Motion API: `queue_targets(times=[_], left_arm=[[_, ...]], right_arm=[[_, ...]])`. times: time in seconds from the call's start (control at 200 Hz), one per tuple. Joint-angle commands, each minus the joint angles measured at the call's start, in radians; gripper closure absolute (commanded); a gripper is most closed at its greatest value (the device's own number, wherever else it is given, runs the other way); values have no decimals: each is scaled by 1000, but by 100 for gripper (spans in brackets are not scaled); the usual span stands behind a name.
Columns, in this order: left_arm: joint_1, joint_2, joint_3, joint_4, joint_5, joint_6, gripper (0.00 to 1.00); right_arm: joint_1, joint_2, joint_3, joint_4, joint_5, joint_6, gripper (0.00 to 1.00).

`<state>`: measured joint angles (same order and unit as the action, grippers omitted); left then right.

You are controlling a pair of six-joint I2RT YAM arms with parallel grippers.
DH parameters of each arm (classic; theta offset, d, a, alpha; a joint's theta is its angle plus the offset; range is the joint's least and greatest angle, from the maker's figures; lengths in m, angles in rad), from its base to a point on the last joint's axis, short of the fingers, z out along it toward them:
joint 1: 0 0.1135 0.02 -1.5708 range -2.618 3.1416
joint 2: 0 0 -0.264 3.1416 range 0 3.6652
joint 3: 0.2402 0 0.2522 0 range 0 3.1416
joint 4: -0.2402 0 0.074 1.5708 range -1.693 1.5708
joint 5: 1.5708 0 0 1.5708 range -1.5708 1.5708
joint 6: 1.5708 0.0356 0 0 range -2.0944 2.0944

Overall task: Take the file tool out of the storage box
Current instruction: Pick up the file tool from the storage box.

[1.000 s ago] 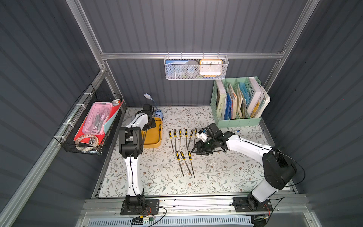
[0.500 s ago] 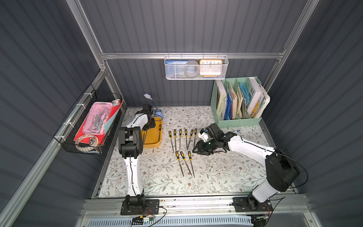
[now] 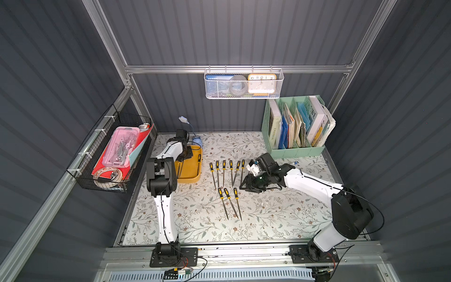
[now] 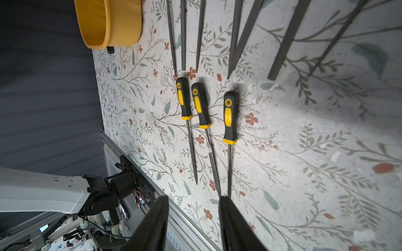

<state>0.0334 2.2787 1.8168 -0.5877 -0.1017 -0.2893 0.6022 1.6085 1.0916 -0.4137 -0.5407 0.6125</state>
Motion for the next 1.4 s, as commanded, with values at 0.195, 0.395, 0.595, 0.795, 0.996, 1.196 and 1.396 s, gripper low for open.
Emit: queue_targets(times=[0.195,0.395,0.595,0.795,0.996,1.196,1.396], left_arm=[[-6,-9,-37,-29,103,-13,60],[-4,-14,-26,-48,81,-36,55],[-3,36,10,-69,30,-14,56],[-3,64,40,-81,-7,-9,64],[-3,55,52,-81,-9,-11,88],[-3,23,65,-93,-14,-8,100],[-4,-30,117,-158,-4,12,100]], right_arm=[[5,-8,10,-11,9,-3,57],[5,-16,-1,-13,13,-2,56],[7,-18,-2,-14,12,0,56],[6,-32,-18,-13,17,7,56],[7,-49,-30,-16,26,11,56],[12,-60,-14,-18,39,11,56],[46,-43,71,-25,32,13,55]])
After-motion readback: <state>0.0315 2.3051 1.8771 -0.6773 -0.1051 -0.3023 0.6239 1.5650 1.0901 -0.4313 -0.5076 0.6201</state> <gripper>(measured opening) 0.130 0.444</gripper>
